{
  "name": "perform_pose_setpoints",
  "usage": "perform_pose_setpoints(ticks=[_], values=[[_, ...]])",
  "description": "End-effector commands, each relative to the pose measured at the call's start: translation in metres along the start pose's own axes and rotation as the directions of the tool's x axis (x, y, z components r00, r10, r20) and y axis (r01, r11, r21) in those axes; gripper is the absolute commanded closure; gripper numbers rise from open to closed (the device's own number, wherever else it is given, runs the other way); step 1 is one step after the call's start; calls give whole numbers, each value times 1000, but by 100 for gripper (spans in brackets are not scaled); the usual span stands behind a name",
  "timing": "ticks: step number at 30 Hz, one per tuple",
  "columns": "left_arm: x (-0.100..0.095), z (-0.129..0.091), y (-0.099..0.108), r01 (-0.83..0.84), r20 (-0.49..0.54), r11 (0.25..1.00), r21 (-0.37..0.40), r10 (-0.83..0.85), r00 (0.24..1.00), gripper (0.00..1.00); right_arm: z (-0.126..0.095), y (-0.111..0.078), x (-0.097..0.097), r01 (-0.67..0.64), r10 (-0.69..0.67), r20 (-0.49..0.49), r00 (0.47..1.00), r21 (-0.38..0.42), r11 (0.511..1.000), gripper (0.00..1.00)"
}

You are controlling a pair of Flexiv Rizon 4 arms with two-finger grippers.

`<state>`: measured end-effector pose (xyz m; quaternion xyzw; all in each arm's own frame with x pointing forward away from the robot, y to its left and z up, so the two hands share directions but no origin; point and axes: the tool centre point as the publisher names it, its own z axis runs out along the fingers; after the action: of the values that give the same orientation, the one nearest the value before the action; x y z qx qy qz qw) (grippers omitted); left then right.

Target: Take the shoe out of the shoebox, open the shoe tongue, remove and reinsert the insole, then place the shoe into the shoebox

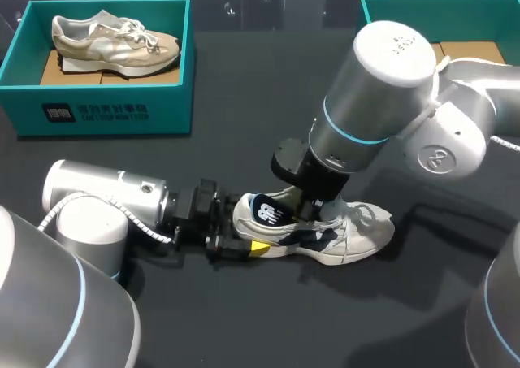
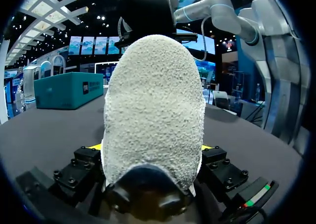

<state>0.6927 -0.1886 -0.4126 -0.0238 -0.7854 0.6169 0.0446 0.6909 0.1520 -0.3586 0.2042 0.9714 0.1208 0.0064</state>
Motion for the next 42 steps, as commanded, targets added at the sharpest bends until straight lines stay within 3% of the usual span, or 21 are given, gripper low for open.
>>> perform_pose_setpoints(ticks=[1, 12, 24, 28, 31, 42], values=[[0, 1, 1, 0, 1, 1000, 0, 0, 1000, 100, 5, 7, 5, -19, 18, 58, 998, 10, 1000, 71], [0, 1, 1, 0, 1, 1000, 0, 0, 1000, 100, 20, 11, -10, -87, 84, 100, 991, 17, 996, 57], [0, 1, 1, 0, 1, 1000, 0, 0, 1000, 100, 45, 9, -14, -86, 84, 37, 996, 59, 995, 58], [0, 1, 1, 0, 1, 1000, 0, 0, 1000, 100, 50, 5, -11, -80, 79, 15, 997, 70, 994, 66], [0, 1, 1, 0, 1, 1000, 0, 0, 1000, 100, 51, 0, -10, -84, 84, 2, 996, 74, 994, 100], [0, 1, 1, 0, 1, 1000, 0, 0, 1000, 100, 41, -18, -11, -66, 72, -62, 995, 82, 994, 100]])
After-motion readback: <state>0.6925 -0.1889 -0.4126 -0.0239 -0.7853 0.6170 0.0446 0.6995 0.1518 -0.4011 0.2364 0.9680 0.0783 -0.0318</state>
